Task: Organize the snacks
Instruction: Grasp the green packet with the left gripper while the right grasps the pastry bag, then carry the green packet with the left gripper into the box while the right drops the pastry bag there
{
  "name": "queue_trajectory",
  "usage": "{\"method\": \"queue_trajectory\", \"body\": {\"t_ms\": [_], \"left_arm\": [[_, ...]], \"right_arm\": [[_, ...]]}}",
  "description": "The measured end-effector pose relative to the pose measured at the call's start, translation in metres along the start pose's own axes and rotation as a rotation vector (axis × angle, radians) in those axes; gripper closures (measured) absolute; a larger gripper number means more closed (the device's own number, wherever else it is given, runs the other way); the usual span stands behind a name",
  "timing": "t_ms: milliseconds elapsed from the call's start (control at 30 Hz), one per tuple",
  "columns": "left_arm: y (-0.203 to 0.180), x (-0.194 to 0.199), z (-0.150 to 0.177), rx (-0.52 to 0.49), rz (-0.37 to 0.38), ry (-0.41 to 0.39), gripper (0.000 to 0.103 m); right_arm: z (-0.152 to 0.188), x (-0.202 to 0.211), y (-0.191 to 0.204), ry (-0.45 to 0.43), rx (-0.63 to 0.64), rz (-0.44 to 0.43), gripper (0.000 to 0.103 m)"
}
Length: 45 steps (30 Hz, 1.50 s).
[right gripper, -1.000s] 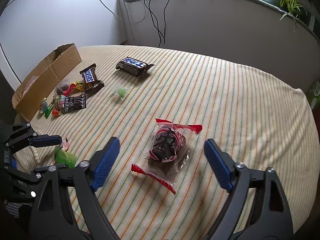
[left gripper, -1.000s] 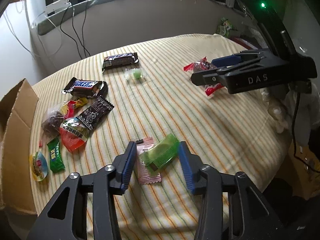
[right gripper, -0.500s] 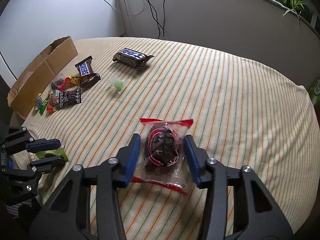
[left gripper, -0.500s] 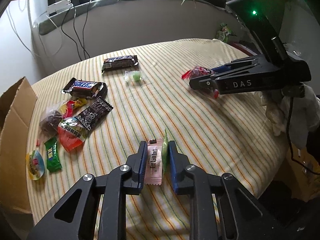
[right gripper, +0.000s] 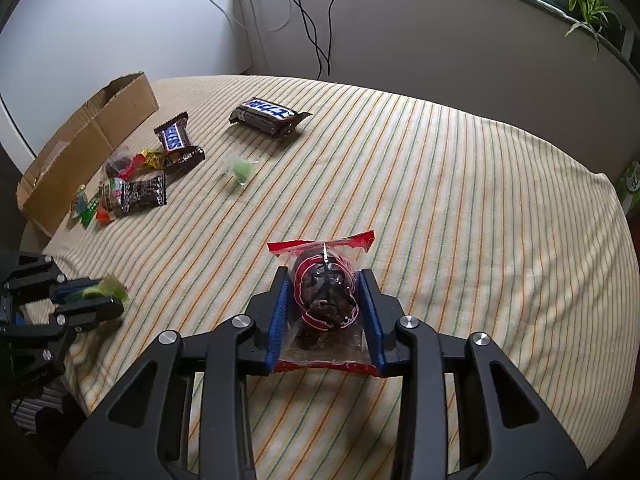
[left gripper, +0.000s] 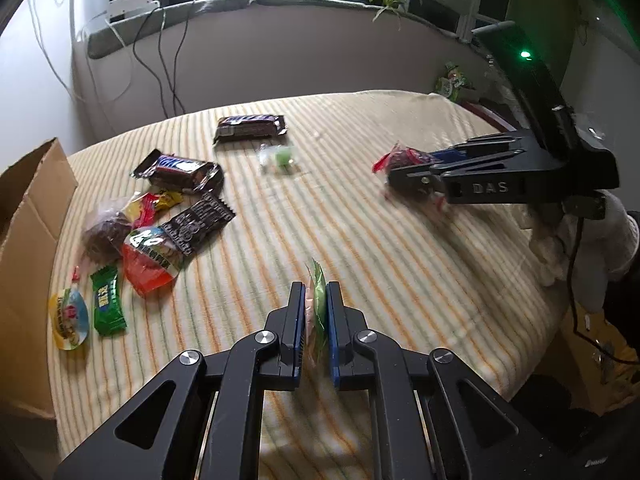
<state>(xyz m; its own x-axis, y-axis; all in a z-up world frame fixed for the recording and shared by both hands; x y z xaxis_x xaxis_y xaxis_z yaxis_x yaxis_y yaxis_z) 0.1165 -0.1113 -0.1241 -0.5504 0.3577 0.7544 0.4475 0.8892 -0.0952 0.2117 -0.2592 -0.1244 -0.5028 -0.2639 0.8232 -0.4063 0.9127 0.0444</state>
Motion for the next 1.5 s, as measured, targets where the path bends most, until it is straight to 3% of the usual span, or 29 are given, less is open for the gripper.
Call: {"method": "queue_trajectory", "body": {"t_ms": [200, 267, 500, 633, 867, 967, 1133, 1500], "left_arm": [[0.010, 0.001, 0.002, -0.002, -0.049, -0.003, 0.084], [0.015, 0.003, 0.004, -0.002, -0.069, -0.003, 0.070], [0.017, 0.014, 0.005, -0.026, -0.096, -0.031, 0.070], [0.013, 0.007, 0.007, -0.042, -0.097, 0.000, 0.070], [0.023, 0.009, 0.010, 0.029, -0.073, -0.001, 0.070], [0.026, 0.010, 0.011, 0.044, -0.069, -0.005, 0.080], [0.033, 0.012, 0.012, 0.093, -0.033, -0.010, 0.082], [0.051, 0.049, 0.003, 0.120, -0.078, -0.100, 0.082]], "right_arm": [[0.001, 0.001, 0.002, 0.001, 0.006, -0.006, 0.068], [0.001, 0.001, 0.002, 0.001, 0.005, -0.006, 0.068], [0.002, 0.000, 0.003, 0.001, 0.003, -0.009, 0.068], [0.002, 0.000, 0.002, 0.000, 0.003, -0.010, 0.068], [0.002, 0.001, 0.003, 0.000, 0.004, -0.012, 0.068], [0.002, 0.001, 0.004, -0.001, 0.007, -0.009, 0.068], [0.002, 0.002, 0.004, -0.002, 0.008, -0.004, 0.068], [-0.018, 0.023, 0.024, -0.051, 0.035, -0.009, 0.068]]}}
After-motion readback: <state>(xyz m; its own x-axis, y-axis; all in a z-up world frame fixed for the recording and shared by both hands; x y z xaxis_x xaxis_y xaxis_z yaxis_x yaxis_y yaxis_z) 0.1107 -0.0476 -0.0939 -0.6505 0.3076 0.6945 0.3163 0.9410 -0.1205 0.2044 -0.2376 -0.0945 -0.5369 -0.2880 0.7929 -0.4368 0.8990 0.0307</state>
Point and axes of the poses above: each gripper's, at about its wrist camera, not at the fingertips, and x roughly against the way its jaws point, y to its left, z to its underside, the point moved 7 cm from there along -x, roughly the way its jaws point
